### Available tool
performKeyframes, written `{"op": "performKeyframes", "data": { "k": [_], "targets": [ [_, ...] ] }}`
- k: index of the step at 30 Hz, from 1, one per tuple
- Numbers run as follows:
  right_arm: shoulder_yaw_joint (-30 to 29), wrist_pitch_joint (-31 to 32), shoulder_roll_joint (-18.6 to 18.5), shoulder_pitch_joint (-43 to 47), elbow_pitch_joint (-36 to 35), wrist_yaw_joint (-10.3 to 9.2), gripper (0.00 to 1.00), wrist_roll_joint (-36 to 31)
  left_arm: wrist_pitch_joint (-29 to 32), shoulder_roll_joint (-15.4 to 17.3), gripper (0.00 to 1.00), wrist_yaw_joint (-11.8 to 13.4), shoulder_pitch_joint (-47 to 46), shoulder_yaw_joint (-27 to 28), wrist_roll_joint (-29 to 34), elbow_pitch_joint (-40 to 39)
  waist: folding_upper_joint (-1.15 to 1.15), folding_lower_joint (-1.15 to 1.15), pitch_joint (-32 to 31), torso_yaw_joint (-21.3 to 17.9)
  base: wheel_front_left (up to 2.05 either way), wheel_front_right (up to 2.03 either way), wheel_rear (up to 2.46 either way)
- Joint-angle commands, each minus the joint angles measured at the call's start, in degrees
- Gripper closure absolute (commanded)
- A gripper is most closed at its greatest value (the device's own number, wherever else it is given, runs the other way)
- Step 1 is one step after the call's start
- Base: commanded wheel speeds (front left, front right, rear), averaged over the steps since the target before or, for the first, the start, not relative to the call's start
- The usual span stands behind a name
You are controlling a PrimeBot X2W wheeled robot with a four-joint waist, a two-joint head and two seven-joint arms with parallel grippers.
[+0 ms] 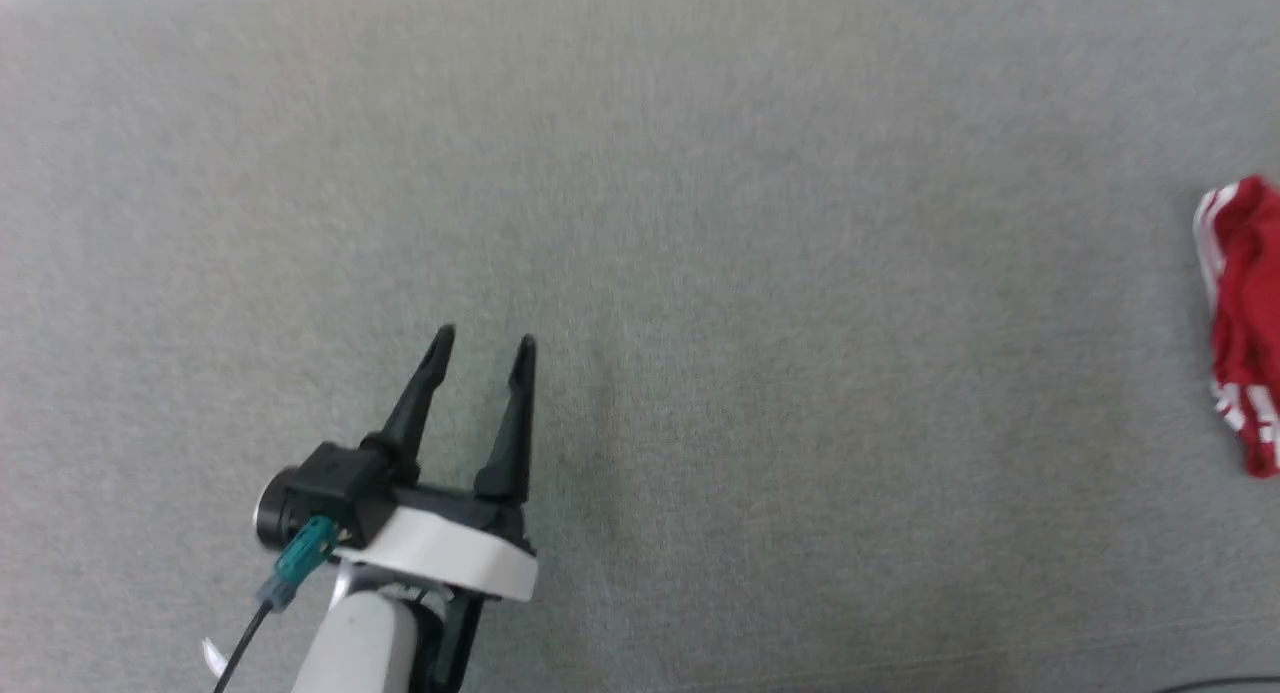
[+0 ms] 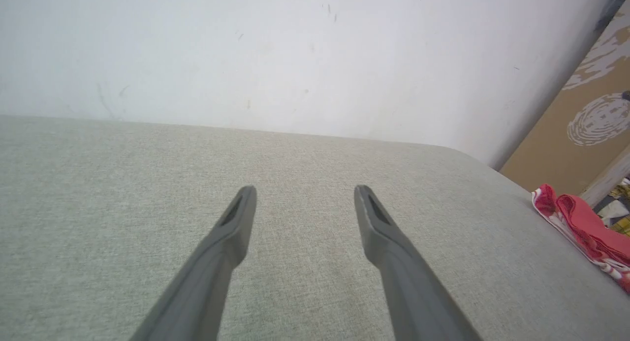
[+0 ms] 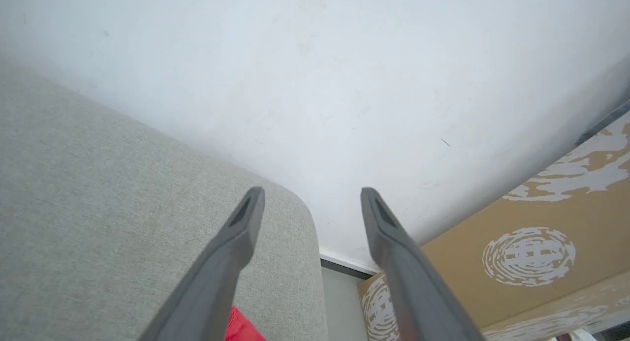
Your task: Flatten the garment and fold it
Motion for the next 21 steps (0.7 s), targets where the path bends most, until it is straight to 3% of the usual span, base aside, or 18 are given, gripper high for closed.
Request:
{"op": "performKeyframes", "data": {
  "k": [1,6,13,21],
  "targets": [
    [-0.49,-0.45,1.35,1.58,-2.13,-0.14,0.0,1.5,0.06,0.18,0.0,0.34,0.81,0.9,0.25,0.34,0.0,0.02,-8.77,0.19,0.0,0.0,0.0],
    [-3.97,-2.17,8.0,6.97,-10.77,-0.14,0.0,5.86,0.06,0.06,0.0,1.99,3.08,3.19,0.05,-0.03,0.0,0.02,-11.76,1.64,0.0,0.0,0.0],
    [-6.33,-3.07,18.71,16.22,-20.16,-0.14,0.0,6.2,0.06,-0.04,0.0,4.07,5.78,4.95,0.84,-0.01,0.0,0.02,-14.1,3.38,0.0,0.0,0.0],
    [-5.46,-5.26,27.68,26.59,-22.12,-0.14,0.0,6.62,0.06,-0.13,0.0,5.58,7.59,4.43,1.57,1.86,0.0,0.02,-14.99,5.32,0.0,0.0,0.0]
  ]
}}
